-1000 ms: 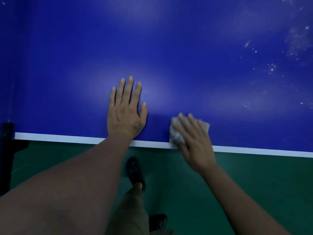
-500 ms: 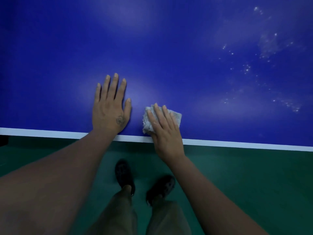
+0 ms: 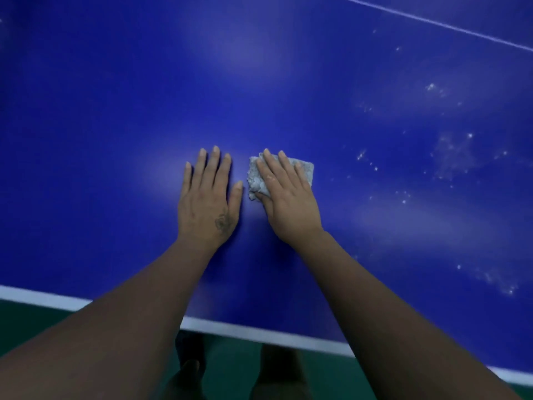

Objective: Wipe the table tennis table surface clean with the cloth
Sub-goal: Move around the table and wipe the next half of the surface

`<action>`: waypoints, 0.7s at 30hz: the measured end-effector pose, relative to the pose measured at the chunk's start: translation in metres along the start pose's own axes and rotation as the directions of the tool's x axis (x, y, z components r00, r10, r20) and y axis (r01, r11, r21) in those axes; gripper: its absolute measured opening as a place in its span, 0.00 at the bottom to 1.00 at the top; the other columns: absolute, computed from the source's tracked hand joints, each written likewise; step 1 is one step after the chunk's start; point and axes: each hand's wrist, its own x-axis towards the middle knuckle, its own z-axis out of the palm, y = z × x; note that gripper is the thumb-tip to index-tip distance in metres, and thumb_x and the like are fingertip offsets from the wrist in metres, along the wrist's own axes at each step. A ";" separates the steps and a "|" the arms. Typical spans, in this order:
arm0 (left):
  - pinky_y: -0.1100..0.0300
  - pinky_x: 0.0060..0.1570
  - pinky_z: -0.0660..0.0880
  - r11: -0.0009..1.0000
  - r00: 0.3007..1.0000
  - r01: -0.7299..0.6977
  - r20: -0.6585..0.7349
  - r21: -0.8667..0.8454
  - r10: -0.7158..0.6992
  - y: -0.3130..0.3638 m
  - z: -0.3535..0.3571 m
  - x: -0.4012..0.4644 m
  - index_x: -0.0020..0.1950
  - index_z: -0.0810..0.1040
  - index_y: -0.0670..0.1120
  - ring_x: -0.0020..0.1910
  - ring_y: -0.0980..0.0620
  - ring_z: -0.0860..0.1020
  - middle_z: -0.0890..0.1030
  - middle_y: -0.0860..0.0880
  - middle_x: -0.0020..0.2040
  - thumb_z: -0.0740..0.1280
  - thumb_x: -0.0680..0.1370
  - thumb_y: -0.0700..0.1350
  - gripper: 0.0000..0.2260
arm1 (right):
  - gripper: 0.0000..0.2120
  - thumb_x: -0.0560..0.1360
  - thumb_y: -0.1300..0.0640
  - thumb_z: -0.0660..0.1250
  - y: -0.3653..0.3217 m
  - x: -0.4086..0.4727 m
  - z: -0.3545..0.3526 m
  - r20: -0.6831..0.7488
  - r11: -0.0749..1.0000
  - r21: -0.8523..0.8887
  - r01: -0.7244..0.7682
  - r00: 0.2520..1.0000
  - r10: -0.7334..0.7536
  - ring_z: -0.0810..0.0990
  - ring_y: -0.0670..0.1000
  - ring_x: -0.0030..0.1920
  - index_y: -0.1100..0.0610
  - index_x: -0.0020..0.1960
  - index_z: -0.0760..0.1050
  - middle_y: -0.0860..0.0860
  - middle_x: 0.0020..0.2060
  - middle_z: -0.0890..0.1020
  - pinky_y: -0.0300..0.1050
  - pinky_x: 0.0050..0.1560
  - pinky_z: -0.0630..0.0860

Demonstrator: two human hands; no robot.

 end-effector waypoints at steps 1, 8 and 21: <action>0.43 0.84 0.50 1.000 1.000 0.010 -0.003 -0.002 -0.010 0.011 0.005 0.017 0.85 0.62 0.45 0.86 0.44 0.55 0.61 0.45 0.85 0.51 0.88 0.57 0.28 | 0.29 0.87 0.46 0.57 0.017 0.018 -0.004 0.005 1.000 0.005 0.023 1.000 -0.023 0.56 0.57 0.85 0.56 0.85 0.62 0.52 0.84 0.62 0.59 0.85 0.52; 0.41 0.84 0.51 0.991 0.986 0.127 -0.101 -0.044 -0.131 0.084 0.036 0.144 0.84 0.65 0.45 0.85 0.43 0.56 0.62 0.44 0.85 0.50 0.88 0.55 0.26 | 0.29 0.87 0.44 0.54 0.128 0.133 -0.033 0.003 0.993 -0.038 0.110 0.994 -0.110 0.60 0.57 0.84 0.55 0.84 0.64 0.51 0.83 0.65 0.59 0.84 0.54; 0.40 0.84 0.48 0.946 0.944 0.319 -0.104 0.057 -0.312 0.112 0.052 0.182 0.86 0.60 0.50 0.87 0.47 0.49 0.55 0.49 0.87 0.53 0.87 0.59 0.28 | 0.30 0.87 0.43 0.52 0.267 0.312 -0.089 0.137 0.989 -0.149 0.004 0.990 0.016 0.54 0.57 0.85 0.51 0.86 0.56 0.50 0.86 0.58 0.58 0.83 0.47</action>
